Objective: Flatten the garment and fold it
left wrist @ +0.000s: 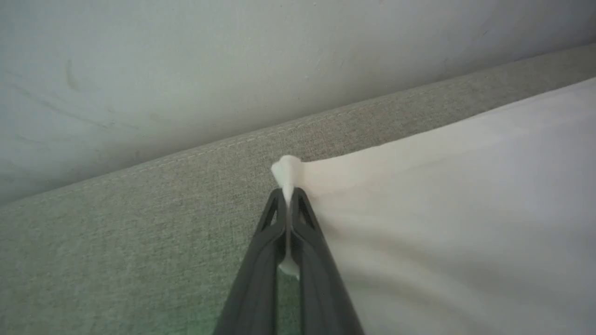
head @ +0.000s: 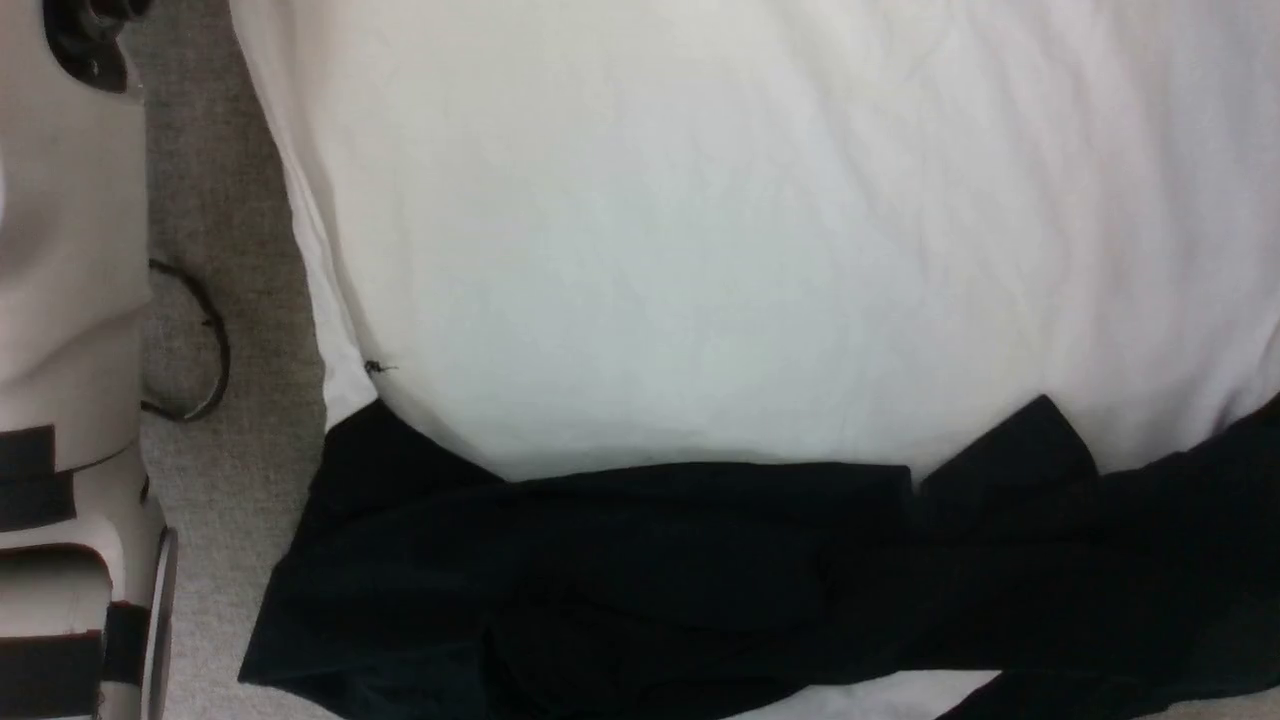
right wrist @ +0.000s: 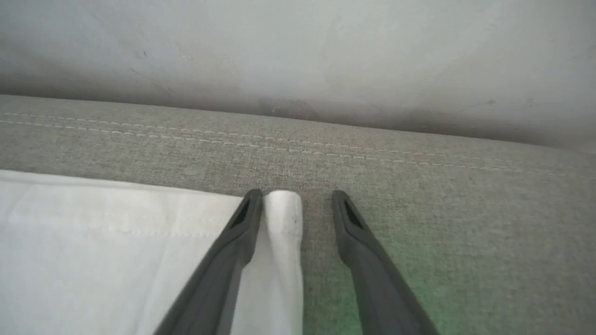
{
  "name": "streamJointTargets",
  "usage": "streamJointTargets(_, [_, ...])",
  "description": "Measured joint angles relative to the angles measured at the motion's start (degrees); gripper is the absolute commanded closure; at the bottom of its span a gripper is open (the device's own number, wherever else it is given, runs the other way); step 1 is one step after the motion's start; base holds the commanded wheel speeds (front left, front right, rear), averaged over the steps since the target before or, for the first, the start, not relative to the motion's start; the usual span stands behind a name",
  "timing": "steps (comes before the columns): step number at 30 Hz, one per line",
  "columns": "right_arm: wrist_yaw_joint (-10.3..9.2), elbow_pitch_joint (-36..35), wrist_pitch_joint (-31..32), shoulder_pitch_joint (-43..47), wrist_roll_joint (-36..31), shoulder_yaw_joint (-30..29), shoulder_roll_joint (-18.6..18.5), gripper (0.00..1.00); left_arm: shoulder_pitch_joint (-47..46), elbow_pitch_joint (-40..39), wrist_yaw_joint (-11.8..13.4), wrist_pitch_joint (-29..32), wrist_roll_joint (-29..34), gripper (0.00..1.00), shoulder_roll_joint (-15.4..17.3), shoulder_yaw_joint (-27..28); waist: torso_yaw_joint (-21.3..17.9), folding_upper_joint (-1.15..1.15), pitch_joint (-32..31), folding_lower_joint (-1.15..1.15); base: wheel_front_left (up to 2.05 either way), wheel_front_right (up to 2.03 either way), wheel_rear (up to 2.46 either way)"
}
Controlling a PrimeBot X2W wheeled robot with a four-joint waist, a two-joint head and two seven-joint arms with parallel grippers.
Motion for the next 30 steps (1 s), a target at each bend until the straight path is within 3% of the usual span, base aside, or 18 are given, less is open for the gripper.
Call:
streamJointTargets(1, [0.00,-0.1,0.4,-0.1,-0.2,0.1,0.1,0.97,0.0,0.0,0.0,0.0,0.0,1.00,0.0,0.0,0.0,0.00,0.2,0.00,0.00,0.00,0.00])
streamJointTargets(2, [0.00,-0.2,0.8,-0.3,-0.4,0.3,0.2,1.00,0.0,0.0,0.0,0.0,0.0,1.00,0.0,0.0,0.0,0.00,0.4,0.00,0.00,0.00,0.00])
streamJointTargets(8, [0.03,-1.2,-0.2,-0.1,-0.4,1.7,0.6,1.00,-0.6,0.5,0.0,-0.6,0.0,1.00,0.5,-0.3,-0.9,0.00,0.1,0.01,0.00,0.00,0.00])
streamJointTargets(21, [0.02,-4.1,-18.8,5.7,3.1,6.6,0.0,1.00,0.0,5.0,0.6,-14.4,1.6,1.00,2.3,0.1,-2.7,0.00,-5.4,0.01,0.00,0.00,0.00])
streamJointTargets(30, [0.02,-10.0,-27.4,18.6,11.0,14.8,-3.0,1.00,13.7,2.1,-0.1,-22.4,-1.5,1.00,3.0,0.9,-3.7,0.00,-13.4,0.01,0.00,0.00,0.00])
